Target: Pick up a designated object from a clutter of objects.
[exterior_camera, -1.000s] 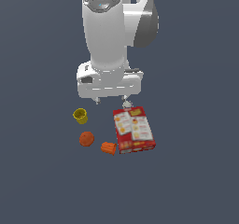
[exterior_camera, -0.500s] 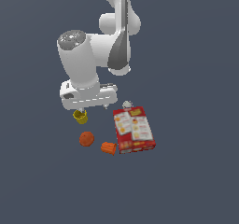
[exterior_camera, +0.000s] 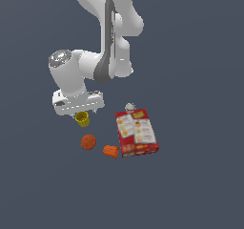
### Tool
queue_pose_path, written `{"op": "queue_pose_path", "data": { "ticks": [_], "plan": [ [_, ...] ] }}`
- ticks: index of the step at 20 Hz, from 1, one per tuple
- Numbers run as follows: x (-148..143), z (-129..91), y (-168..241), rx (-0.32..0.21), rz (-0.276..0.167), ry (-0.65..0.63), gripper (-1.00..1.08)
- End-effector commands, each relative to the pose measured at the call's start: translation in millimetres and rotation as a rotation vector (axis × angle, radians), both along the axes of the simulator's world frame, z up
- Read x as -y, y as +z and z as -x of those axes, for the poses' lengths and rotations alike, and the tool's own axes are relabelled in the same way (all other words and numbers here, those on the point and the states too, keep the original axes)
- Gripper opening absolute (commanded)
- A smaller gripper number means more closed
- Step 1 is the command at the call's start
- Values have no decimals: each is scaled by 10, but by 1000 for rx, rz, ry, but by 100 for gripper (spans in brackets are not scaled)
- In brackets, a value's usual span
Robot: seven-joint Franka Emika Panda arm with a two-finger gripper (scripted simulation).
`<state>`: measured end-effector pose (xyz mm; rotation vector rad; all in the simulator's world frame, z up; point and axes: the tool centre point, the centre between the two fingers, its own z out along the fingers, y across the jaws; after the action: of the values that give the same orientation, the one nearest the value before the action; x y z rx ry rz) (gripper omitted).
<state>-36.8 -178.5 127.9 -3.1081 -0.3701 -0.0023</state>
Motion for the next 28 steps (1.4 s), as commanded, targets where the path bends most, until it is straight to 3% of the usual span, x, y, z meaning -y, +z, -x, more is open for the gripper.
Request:
{"op": "queue_pose_path", "data": {
  "ticks": [1,10,17,28],
  "plan": [
    [121,82,-111,1,4,13,100],
    [337,250,-307,0,11,34,100],
    [337,253,-355,-1,11,32,100],
    [343,264,-774,0,12,34,100]
  ]
}}
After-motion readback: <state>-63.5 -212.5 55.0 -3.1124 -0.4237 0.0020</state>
